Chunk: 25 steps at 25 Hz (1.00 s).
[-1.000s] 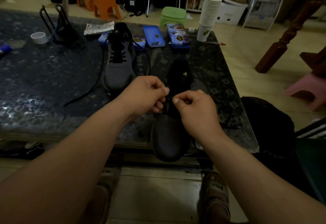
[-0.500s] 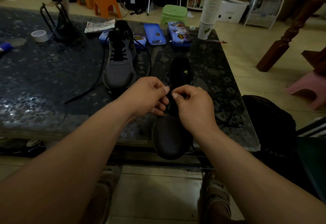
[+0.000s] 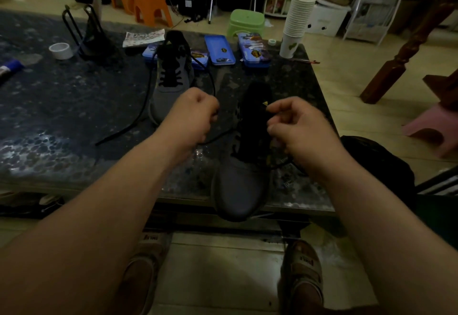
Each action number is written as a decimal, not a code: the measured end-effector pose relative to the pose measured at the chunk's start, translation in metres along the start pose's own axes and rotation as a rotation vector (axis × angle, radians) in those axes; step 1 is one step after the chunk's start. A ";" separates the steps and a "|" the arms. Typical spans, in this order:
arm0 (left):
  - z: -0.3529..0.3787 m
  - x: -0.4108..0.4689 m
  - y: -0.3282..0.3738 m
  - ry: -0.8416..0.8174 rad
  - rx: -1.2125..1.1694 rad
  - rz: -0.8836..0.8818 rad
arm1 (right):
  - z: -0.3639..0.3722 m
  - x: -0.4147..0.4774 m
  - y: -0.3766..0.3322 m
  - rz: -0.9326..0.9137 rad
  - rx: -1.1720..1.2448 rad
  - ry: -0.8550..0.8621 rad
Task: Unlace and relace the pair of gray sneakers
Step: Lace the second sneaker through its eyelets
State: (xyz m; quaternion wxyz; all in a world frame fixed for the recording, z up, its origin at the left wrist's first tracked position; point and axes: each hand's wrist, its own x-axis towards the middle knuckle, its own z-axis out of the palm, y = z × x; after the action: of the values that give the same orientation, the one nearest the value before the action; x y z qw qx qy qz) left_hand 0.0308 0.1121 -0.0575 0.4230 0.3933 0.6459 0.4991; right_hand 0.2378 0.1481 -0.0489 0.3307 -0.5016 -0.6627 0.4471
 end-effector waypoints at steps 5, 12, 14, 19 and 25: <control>-0.010 -0.019 -0.008 -0.135 0.570 0.108 | -0.009 0.006 -0.012 0.008 0.474 0.035; -0.031 -0.009 -0.008 0.190 -0.767 -0.169 | -0.010 0.008 0.010 0.139 -0.056 0.141; -0.033 -0.009 -0.005 0.185 -0.696 -0.134 | -0.013 0.002 0.016 0.148 -0.279 0.034; -0.029 -0.013 -0.010 0.086 0.471 0.191 | -0.009 -0.002 0.017 0.009 -0.492 -0.048; -0.032 -0.013 -0.008 -0.014 0.848 0.210 | -0.019 -0.001 0.020 0.127 -0.237 -0.008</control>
State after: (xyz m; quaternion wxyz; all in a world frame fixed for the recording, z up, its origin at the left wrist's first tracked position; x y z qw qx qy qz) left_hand 0.0044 0.0888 -0.0584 0.1754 0.5993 0.7472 0.2275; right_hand 0.2623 0.1544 -0.0605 0.2375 -0.5763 -0.6790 0.3877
